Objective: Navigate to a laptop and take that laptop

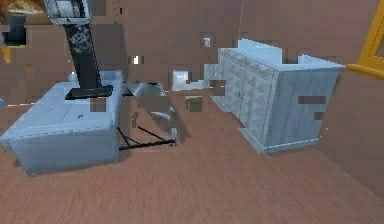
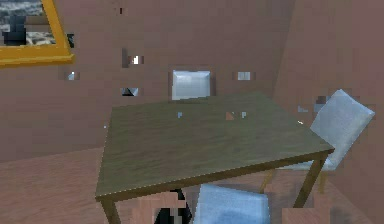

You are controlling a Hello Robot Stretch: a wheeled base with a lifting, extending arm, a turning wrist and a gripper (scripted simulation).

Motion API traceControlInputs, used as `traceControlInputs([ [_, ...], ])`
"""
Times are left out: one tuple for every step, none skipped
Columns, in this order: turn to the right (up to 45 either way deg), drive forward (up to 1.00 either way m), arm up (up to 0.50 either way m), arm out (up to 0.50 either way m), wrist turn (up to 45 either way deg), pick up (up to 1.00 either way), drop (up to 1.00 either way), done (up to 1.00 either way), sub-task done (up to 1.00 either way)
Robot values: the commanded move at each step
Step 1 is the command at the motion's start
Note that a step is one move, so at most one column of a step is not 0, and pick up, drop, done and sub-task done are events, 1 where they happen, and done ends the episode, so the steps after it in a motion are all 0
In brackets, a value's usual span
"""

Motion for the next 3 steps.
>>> traceControlInputs([
  [0.0, 0.0, 0.1, 0.0, 0.0, 0.0, 0.0, 0.0, 0.0],
  [30.0, 0.0, 0.0, 0.0, 0.0, 0.0, 0.0, 0.0, 0.0],
  [0.0, 0.25, 0.0, 0.0, 0.0, 0.0, 0.0, 0.0, 0.0],
])
